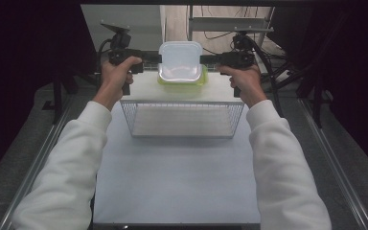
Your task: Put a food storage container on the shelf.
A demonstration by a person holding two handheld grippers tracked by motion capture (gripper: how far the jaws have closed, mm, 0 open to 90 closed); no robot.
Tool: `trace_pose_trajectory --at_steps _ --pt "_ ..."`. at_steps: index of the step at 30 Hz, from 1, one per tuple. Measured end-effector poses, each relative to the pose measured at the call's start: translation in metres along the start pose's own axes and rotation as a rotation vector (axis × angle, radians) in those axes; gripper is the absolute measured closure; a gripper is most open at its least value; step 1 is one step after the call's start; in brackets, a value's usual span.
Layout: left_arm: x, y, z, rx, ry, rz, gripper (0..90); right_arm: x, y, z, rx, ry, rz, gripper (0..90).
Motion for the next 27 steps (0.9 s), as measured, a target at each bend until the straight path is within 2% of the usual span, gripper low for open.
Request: trace_pose_trajectory --at_steps 6,11,14,21,24,27 --pt "0.003 0.0 -0.003 -0.012 0.034 0.007 78.1 0.003 -0.006 0.005 -0.017 -0.06 -0.031 76.1" --pt "0.009 -0.003 -0.007 -0.02 0.081 0.007 78.0 0.006 -0.012 0.012 -0.015 -0.116 -0.027 74.6" --pt "0.012 -0.004 -0.013 -0.033 0.123 0.019 77.5 0.008 -0.016 0.018 -0.001 -0.152 -0.023 73.8" --pt "0.019 -0.012 -0.031 -0.057 0.186 0.049 75.6 0.01 -0.027 0.028 0.007 -0.227 -0.023 69.2" --pt "0.02 -0.015 -0.035 -0.044 0.189 0.049 75.1 0.009 -0.03 0.031 -0.019 -0.239 -0.033 67.5" --pt "0.021 -0.015 -0.038 -0.056 0.193 0.064 76.3 0.008 -0.032 0.033 -0.019 -0.254 -0.025 67.1"
Point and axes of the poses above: each handheld gripper's, and its own axes: y roughly backward along the jaws, x roughly out of its top, z roughly to its right, the point moved 1 cm from there along -y, roughly forward along the jaws, and after that the axes turned 13 degrees about -x, right-handed, at the moved point
